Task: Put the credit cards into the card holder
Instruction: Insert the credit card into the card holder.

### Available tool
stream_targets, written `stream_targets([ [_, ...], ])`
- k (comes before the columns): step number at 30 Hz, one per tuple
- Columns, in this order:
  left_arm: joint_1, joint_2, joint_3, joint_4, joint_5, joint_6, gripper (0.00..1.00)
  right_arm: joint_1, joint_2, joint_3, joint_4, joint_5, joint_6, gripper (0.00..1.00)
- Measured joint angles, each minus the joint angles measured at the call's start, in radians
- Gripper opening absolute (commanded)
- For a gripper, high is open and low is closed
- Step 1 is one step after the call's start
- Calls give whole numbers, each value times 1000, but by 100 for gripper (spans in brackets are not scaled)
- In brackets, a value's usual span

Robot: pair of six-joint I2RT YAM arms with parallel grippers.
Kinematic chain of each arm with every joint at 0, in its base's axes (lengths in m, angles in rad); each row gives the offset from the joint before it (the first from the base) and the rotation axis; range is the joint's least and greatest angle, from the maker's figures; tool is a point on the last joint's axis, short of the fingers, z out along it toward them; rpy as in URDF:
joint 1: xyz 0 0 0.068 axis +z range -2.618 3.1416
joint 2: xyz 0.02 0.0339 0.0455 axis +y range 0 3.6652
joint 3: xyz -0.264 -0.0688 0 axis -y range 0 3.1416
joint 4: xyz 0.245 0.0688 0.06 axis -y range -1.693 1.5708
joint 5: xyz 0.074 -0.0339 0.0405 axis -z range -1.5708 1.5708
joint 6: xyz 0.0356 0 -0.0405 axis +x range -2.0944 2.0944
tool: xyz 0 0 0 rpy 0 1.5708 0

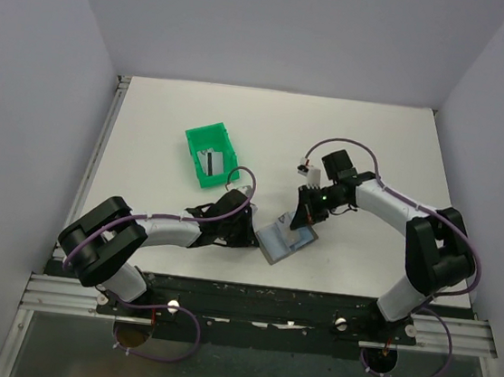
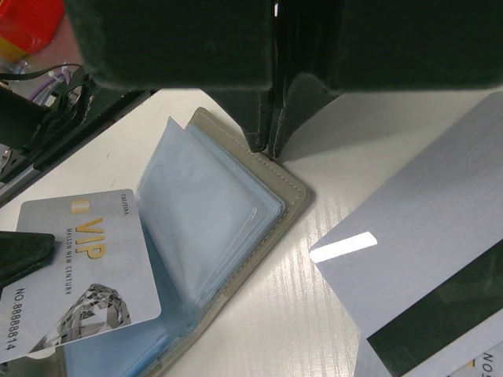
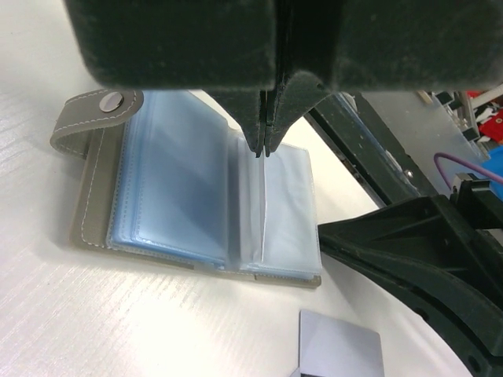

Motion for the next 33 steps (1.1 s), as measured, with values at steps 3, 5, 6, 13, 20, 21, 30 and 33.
stream_targets([
  [3, 0, 0, 0, 0, 0, 0, 0, 0, 12, 2, -16, 3, -19, 0],
  [5, 0, 0, 0, 0, 0, 0, 0, 0, 24, 2, -26, 4, -26, 0],
  [6, 0, 0, 0, 0, 0, 0, 0, 0, 32, 2, -28, 4, -28, 0],
  [13, 0, 0, 0, 0, 0, 0, 0, 0, 63, 2, -31, -1, -35, 0],
  [20, 0, 0, 0, 0, 0, 0, 0, 0, 87, 1, -27, -54, -35, 0],
  [21, 0, 0, 0, 0, 0, 0, 0, 0, 92, 0, -22, -66, -35, 1],
  [30, 0, 0, 8, -16, 0, 0, 0, 0, 132, -3, -11, -148, -32, 1],
  [33, 0, 1, 11, -21, 0, 1, 0, 0, 134, -8, -1, -161, -24, 0],
])
